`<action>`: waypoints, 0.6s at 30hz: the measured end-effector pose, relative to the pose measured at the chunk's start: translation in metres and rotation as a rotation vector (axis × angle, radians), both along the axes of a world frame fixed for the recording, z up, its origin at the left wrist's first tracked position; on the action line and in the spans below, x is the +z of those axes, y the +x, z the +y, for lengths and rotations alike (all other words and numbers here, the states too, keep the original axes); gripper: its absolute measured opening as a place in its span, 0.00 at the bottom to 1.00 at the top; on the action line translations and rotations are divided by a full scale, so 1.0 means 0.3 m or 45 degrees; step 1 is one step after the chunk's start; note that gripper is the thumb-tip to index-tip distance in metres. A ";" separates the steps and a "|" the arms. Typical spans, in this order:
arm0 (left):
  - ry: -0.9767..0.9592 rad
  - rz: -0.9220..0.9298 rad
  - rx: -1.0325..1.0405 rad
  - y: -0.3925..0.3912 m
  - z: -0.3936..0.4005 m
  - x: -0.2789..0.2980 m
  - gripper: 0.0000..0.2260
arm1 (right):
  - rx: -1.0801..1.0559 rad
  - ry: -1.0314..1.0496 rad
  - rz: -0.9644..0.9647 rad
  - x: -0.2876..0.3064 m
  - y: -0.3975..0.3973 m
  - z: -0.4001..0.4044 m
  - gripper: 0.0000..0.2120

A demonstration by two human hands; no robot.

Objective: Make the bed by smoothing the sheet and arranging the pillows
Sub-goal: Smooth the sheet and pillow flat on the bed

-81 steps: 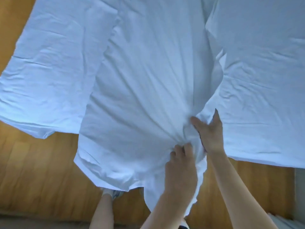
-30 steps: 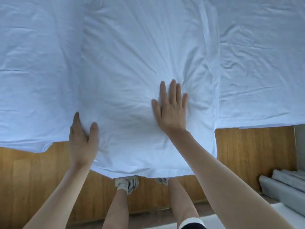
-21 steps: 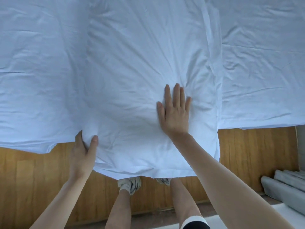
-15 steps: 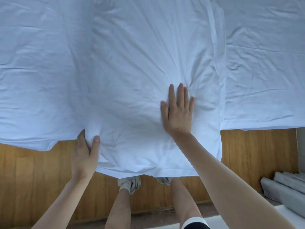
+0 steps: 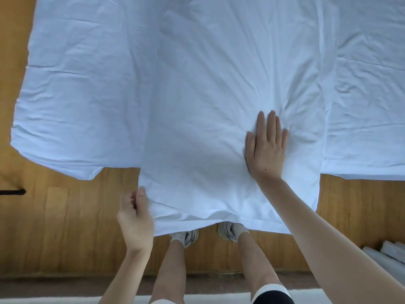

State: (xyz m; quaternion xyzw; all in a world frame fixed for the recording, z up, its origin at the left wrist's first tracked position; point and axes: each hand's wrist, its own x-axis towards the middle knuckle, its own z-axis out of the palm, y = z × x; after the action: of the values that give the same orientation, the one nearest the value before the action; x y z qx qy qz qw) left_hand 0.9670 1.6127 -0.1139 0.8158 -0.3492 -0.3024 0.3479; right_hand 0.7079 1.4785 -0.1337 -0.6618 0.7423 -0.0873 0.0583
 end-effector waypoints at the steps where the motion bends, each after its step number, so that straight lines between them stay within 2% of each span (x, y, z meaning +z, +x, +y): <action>1: 0.013 -0.005 0.004 -0.001 0.008 -0.009 0.14 | 0.013 0.002 -0.003 0.000 0.000 0.009 0.26; 4: 0.011 -0.139 -0.183 0.039 0.067 -0.035 0.21 | 0.035 0.012 -0.019 -0.004 0.007 0.029 0.26; 7: -0.069 -0.283 -0.416 0.085 0.110 -0.041 0.22 | 0.026 -0.004 -0.010 -0.012 0.011 0.024 0.26; 11: -0.162 -0.439 -0.545 0.150 0.132 -0.074 0.24 | 0.009 -0.006 0.010 -0.024 0.017 0.025 0.26; 12: -0.171 -0.474 -0.596 0.171 0.141 -0.086 0.22 | 0.008 -0.011 0.010 -0.026 0.019 0.026 0.26; 14: -0.192 -0.545 -0.708 0.208 0.155 -0.096 0.10 | 0.007 -0.029 0.011 -0.030 0.018 0.026 0.26; 15: -0.157 -0.574 -0.783 0.219 0.157 -0.095 0.07 | 0.005 -0.036 0.012 -0.033 0.018 0.025 0.26; 18: -0.080 -0.642 -1.081 0.232 0.162 -0.100 0.28 | 0.000 -0.055 0.023 -0.039 0.023 0.026 0.26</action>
State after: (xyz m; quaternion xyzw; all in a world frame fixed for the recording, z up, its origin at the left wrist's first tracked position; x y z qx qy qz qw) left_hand 1.0367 1.6612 -0.1439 0.6385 -0.7329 -0.1999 0.1230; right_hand 0.7146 1.4863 -0.1455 -0.6637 0.7407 -0.0972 0.0374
